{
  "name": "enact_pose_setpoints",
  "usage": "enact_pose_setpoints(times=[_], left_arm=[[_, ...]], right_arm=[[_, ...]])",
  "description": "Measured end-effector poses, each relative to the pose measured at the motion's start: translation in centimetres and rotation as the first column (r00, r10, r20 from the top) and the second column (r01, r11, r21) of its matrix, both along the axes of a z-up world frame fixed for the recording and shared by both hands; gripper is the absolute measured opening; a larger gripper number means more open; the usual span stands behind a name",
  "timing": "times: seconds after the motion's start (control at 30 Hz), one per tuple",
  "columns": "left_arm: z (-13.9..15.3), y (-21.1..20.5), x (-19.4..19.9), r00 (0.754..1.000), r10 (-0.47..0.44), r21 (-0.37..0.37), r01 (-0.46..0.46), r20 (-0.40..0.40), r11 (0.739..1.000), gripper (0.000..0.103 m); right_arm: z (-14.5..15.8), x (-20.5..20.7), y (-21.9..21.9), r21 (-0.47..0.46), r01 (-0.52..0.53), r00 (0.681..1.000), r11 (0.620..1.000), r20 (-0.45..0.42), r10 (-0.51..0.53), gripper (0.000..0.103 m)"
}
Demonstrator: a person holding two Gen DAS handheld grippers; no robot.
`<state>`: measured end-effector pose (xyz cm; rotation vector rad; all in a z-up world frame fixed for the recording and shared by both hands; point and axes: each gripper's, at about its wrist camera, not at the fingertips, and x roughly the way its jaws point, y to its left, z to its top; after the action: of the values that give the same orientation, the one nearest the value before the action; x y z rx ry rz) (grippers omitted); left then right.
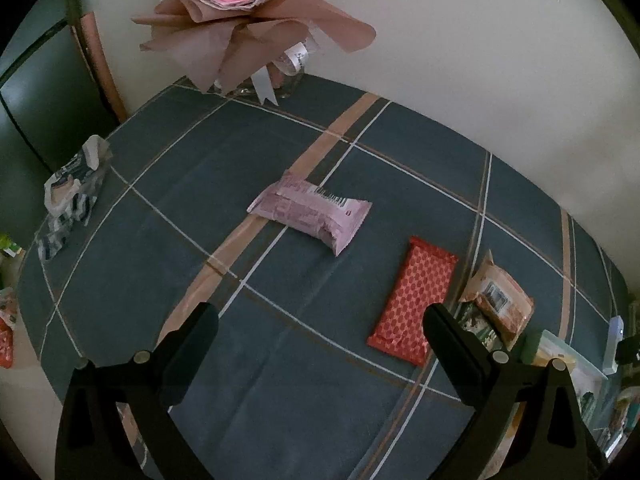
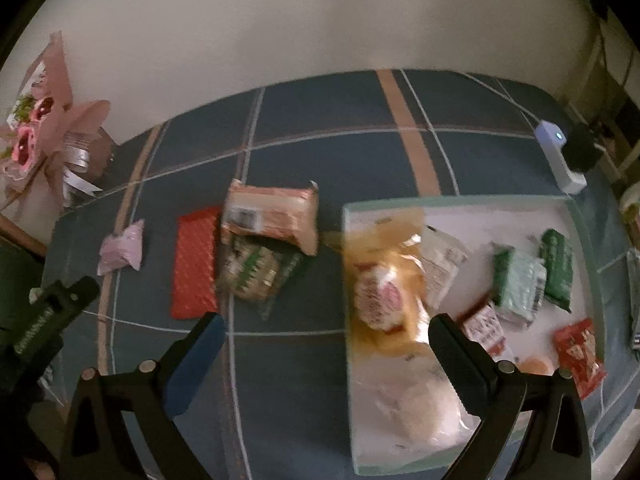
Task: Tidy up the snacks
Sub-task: 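Withdraw both open grippers from the tray toward the remaining loose snacks, then grasp the red patterned pack with the left gripper while the right gripper grasps the green-wrapped cake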
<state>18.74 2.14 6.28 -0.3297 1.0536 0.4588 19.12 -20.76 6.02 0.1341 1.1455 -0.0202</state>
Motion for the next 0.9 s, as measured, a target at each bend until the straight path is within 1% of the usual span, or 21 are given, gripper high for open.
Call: enact_pose_setpoints(times=[0.23, 0.37, 0.43, 0.53, 0.57, 0.67, 0.8, 0.9], left_arm=[[-0.8, -0.7, 1.6, 0.999, -0.047, -0.027, 0.047, 0.003, 0.999, 0.102], [-2.0, -1.1, 2.7, 0.998, -0.066, -0.049, 0.065, -0.01, 0.997, 0.102], [-2.6, -0.9, 3.1, 0.997, -0.072, -0.06, 0.071, -0.014, 0.996, 0.102], [-3.4, -0.7, 3.6, 0.997, -0.077, -0.065, 0.076, -0.016, 0.995, 0.102], [-3.6, -0.6, 3.7, 0.997, -0.078, -0.067, 0.077, -0.017, 0.995, 0.102], [-4.3, -0.6, 4.2, 0.996, -0.089, -0.091, 0.087, -0.016, 0.992, 0.102], [-5.5, -1.1, 4.8, 0.993, -0.117, -0.13, 0.114, -0.014, 0.985, 0.102], [-6.4, -1.8, 5.4, 0.99, -0.14, -0.141, 0.136, -0.017, 0.981, 0.102]], right_arm=[[-0.7, 1.4, 2.2, 0.001, -0.021, 0.999, 1.0, 0.024, 0.021, 0.103], [-1.5, 2.2, 3.3, -0.012, -0.042, 0.998, 0.999, 0.037, 0.042, 0.102], [-2.0, 2.6, 3.9, -0.02, -0.053, 0.998, 0.998, 0.043, 0.054, 0.097], [-3.1, 3.2, 4.5, -0.012, -0.071, 0.997, 0.997, 0.036, 0.072, 0.093], [-3.4, 3.3, 4.7, -0.012, -0.075, 0.997, 0.997, 0.034, 0.075, 0.09], [-4.6, 3.9, 5.3, -0.013, -0.094, 0.995, 0.995, 0.023, 0.095, 0.084], [-5.9, 4.5, 6.0, -0.018, -0.113, 0.994, 0.993, 0.006, 0.113, 0.083], [-6.6, 4.9, 6.1, -0.021, -0.112, 0.994, 0.993, -0.002, 0.112, 0.083]])
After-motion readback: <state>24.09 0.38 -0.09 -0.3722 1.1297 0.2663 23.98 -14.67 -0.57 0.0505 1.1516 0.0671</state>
